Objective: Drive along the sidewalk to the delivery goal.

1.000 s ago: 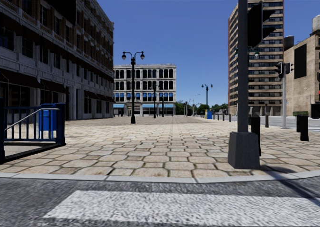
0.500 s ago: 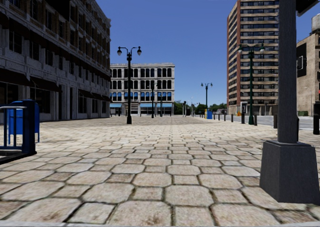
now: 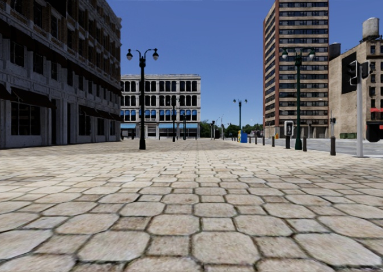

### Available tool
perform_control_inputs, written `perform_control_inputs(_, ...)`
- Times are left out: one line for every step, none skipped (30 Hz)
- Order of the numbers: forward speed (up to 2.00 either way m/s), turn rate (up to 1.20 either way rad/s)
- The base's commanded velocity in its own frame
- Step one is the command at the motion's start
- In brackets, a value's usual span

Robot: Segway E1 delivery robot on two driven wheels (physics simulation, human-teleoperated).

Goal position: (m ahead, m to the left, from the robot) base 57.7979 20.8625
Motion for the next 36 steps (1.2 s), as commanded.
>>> perform_control_inputs(2.0, 0.0)
perform_control_inputs(2.0, 0.0)
perform_control_inputs(2.0, 0.0)
perform_control_inputs(2.0, 0.0)
perform_control_inputs(2.0, 0.0)
perform_control_inputs(2.0, 0.0)
perform_control_inputs(2.0, 0.0)
perform_control_inputs(2.0, 0.0)
perform_control_inputs(2.0, 0.0)
perform_control_inputs(2.0, 0.0)
perform_control_inputs(2.0, 0.0)
perform_control_inputs(2.0, 0.0)
perform_control_inputs(2.0, 0.0)
perform_control_inputs(2.0, 0.0)
perform_control_inputs(2.0, 0.0)
perform_control_inputs(2.0, 0.0)
perform_control_inputs(2.0, 0.0)
perform_control_inputs(2.0, 0.0)
perform_control_inputs(2.0, 0.0)
perform_control_inputs(2.0, 0.0)
perform_control_inputs(2.0, 0.0)
perform_control_inputs(2.0, 0.0)
perform_control_inputs(2.0, 0.0)
perform_control_inputs(2.0, 0.0)
perform_control_inputs(2.0, 0.0)
perform_control_inputs(2.0, 0.0)
perform_control_inputs(2.0, 0.0)
perform_control_inputs(2.0, 0.0)
perform_control_inputs(2.0, 0.0)
perform_control_inputs(2.0, 0.0)
perform_control_inputs(2.0, 0.0)
perform_control_inputs(2.0, 0.0)
perform_control_inputs(2.0, 0.0)
perform_control_inputs(2.0, 0.0)
perform_control_inputs(2.0, 0.0)
perform_control_inputs(2.0, 0.0)
